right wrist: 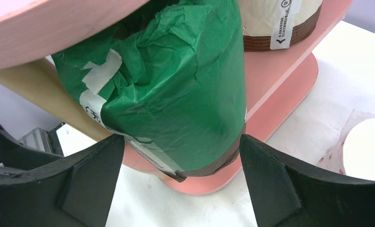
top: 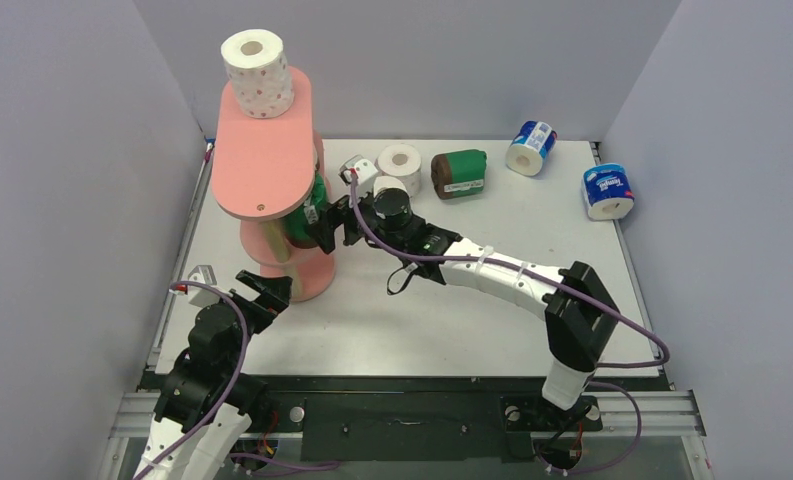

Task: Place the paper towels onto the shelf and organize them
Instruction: Place the paper towel on the shelf.

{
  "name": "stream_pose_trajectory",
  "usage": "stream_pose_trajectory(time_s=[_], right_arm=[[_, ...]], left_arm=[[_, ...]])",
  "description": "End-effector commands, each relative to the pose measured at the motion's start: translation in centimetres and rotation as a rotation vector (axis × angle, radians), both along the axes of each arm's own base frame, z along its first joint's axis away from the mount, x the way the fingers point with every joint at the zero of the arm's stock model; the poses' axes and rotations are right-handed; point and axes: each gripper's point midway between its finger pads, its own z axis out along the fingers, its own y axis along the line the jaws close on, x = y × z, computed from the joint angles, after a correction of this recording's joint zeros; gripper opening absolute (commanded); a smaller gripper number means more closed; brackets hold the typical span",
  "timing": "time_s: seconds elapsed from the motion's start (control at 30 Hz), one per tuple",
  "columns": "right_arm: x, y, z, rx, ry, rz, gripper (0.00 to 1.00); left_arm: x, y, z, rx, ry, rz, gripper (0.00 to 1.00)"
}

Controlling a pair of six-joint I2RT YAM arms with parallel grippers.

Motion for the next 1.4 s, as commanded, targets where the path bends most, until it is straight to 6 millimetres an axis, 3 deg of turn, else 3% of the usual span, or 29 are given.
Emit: stream_pose_trajectory(time_s=[0.0,0.53,0.8,0.87,1.0,1.37], right_arm=[[2.0,0.6,3.0,0.088,-0.059,-0.043,0.86],[2.9,2.2,3.6,0.115,-0.069,-0.015,0.85],[2.0,-1.5,5.6,0.166,-0.1,-0.042,0.85],[2.2,-2.6,5.1,0.17,-0.102,-0.059,0.85],[3.2,-3.8,6.2,0.26,-0.126,-0.039,0.82],[2.9,-0.9,6.3,0.262,-0.178,0.117,0.82]], left_arm=[[0.1,0.1,0.6,-0.003,-0.021,0.008,0.96],[0.2,0.2,0.6,0.004,-0.017,0.013,0.96],[0.3,0.1,0.5,0.003,-0.014,0.011,0.96],[0.4,0.1,0.5,0.004,-0.016,0.01,0.96],[0.5,0.2,0.7,0.009,-0.023,0.014,0.96],[0.3,0.5,0.9,0.016,-0.018,0.025,0.96]])
